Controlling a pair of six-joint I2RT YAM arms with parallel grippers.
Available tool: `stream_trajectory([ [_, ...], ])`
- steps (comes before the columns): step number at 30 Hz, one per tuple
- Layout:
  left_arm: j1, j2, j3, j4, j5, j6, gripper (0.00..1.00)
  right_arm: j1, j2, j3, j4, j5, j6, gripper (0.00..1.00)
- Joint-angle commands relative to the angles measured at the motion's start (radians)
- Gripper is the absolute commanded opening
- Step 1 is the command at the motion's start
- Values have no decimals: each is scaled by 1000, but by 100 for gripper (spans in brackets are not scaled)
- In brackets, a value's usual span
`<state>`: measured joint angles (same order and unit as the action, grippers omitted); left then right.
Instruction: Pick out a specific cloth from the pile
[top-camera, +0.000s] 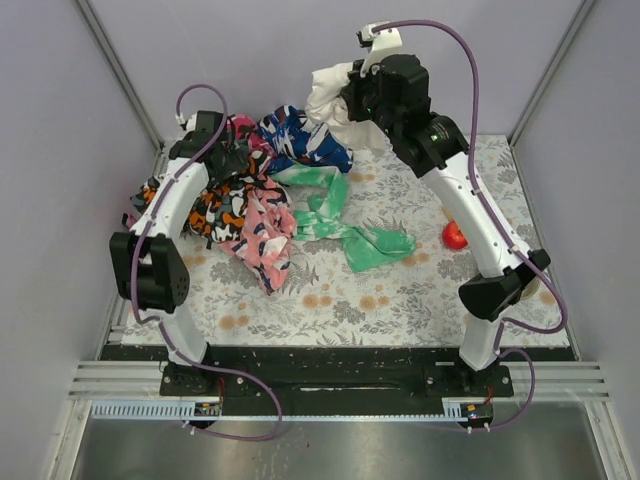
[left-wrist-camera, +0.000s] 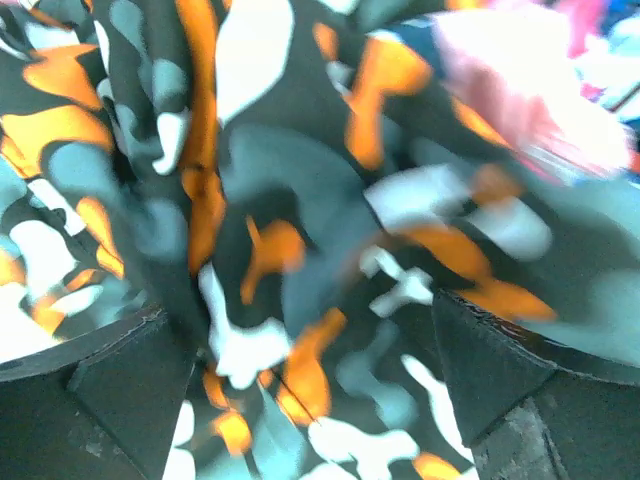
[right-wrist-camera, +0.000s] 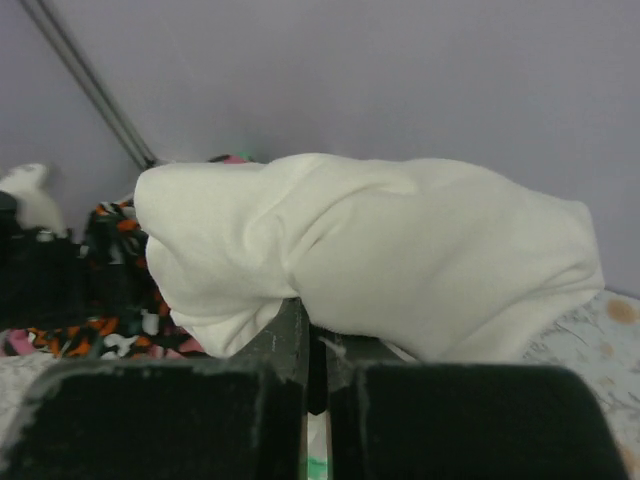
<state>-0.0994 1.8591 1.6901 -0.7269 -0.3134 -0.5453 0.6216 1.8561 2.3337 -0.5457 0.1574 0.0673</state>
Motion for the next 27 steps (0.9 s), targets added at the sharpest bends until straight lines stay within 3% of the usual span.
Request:
stream_trajectory([
  [1,-86,-243,77,-109,-76,-28,99,-69,-71,-89,49,114,-41,0],
  [9,-140,-523,-92,-101,-161,-58,99,-244,-31,-384,256,30,81,0],
  [16,-218,-646,-216,-52,-133,-30,99,-342,144,-543,407,80,193,1],
  [20,-230,-678,-270,-49,-130,-41,99,-368,290,-542,432,-43,207,8],
  [21,-232,-684,-280,-48,-130,-44,99,-370,320,-527,417,-83,209,17],
  [25,-237,-699,-309,-43,-125,-44,99,-370,351,-449,305,-111,215,82],
  [26,-237,-704,-313,-45,-125,-47,99,-372,327,-441,287,-101,212,94],
  [27,-238,-709,-316,-45,-125,-48,99,-372,289,-444,282,-90,206,99],
])
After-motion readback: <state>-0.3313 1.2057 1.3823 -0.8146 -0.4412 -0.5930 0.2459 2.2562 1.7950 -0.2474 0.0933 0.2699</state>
